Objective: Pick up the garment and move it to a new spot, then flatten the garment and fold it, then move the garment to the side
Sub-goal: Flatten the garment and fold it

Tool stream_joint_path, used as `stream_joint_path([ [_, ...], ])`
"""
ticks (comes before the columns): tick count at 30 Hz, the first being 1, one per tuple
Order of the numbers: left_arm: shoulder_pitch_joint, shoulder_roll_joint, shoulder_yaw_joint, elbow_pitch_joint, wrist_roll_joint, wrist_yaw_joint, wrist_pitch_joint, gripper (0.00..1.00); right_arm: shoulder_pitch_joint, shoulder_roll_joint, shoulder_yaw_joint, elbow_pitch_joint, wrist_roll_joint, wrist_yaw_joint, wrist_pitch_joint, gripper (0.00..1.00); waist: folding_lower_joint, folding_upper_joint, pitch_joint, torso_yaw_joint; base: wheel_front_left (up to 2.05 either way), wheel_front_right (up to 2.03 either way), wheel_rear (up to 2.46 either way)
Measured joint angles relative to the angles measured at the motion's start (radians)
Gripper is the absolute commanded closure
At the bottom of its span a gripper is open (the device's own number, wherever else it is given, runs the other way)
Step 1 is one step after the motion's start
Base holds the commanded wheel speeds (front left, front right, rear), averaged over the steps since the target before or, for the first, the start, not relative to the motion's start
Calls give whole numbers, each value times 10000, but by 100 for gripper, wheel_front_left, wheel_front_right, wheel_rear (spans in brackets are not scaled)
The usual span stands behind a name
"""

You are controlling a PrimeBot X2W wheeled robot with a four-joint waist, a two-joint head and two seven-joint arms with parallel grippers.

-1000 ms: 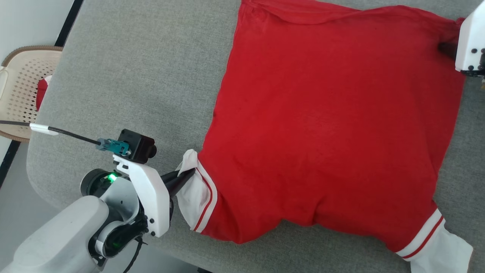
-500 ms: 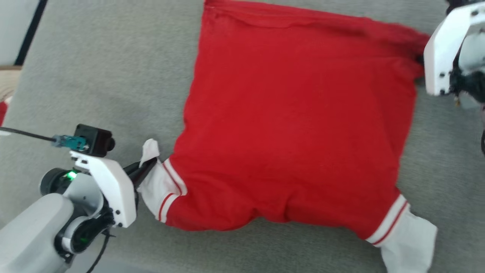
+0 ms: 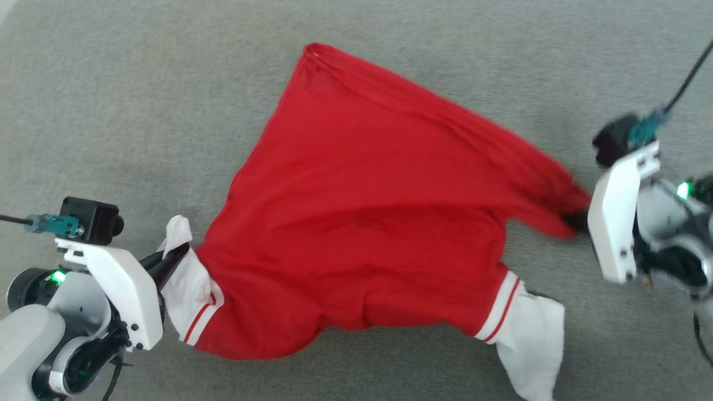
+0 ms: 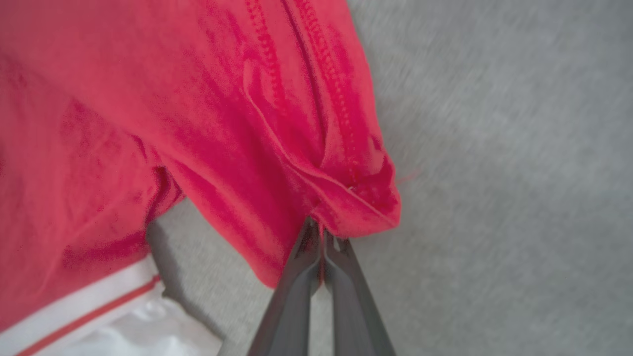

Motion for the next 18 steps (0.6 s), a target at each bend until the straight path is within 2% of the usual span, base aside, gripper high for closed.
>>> stream_joint_path([
  [7,301,251,75,-374,-117,196,-44,100,2366,190,-1129,-1935,-104,0,729,100,0,0,-237,-372,0,0,0],
  [11,313,242,63,-487,-127,255,-44,100,3628,765,-1969,-2648,-543,0,867,100,0,0,-258,-361,0,0,0],
  [14,315,192,42,-497,-125,261,-82,100,4143,1285,-2339,-2690,-1049,0,656,100,0,0,-237,-309,0,0,0],
  [16,318,88,12,-481,-125,257,-88,100,4308,1574,-2472,-2533,-1225,-2,339,61,0,0,-234,-271,0,0,0],
  [17,318,50,-2,-464,-125,238,-90,100,4377,1716,-2529,-2389,-1375,0,105,16,0,0,-237,-259,0,0,0],
  [18,317,4,-17,-445,-125,226,-100,100,4416,1833,-2581,-2259,-1480,0,-17,0,0,0,-245,-246,0,0,0],
])
